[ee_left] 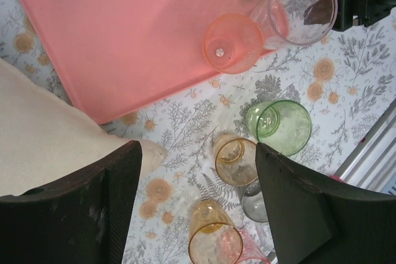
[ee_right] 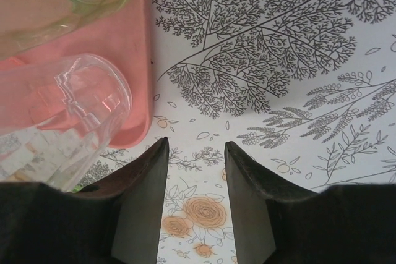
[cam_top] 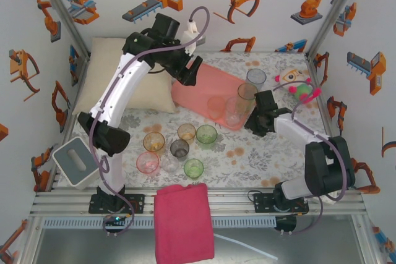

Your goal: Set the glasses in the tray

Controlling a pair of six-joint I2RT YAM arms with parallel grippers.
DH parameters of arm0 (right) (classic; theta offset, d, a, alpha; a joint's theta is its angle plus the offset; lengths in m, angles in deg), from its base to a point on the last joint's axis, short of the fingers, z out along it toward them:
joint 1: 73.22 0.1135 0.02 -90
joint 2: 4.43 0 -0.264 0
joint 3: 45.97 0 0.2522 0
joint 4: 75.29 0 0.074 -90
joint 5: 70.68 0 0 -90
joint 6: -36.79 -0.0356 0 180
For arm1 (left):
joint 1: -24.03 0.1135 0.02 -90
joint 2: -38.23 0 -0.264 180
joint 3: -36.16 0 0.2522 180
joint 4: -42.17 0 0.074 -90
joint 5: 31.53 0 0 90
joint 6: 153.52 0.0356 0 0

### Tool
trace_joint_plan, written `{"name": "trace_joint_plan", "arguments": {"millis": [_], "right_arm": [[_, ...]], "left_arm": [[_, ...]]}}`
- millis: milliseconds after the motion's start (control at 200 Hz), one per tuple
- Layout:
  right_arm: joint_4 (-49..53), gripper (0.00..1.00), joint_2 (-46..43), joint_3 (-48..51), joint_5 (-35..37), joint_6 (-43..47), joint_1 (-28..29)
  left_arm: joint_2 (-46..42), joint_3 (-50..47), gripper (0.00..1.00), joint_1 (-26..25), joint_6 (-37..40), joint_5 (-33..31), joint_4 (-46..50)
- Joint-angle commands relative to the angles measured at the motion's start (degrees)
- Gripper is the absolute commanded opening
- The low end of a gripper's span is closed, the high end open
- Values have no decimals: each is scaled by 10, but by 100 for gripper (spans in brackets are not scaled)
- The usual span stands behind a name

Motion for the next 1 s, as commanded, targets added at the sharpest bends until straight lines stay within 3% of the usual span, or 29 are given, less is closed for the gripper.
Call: {"name": "trace_joint_plan", "arguments": {"millis": [0, 996], "right_arm": [[-23, 42, 4, -15, 2, 7, -2], [-104, 43, 55, 9, -18, -35, -14]], "left_arm": [[-26, -14, 74, 5, -4, 17, 18], [-90, -145, 76, 16, -22, 19, -38]]}}
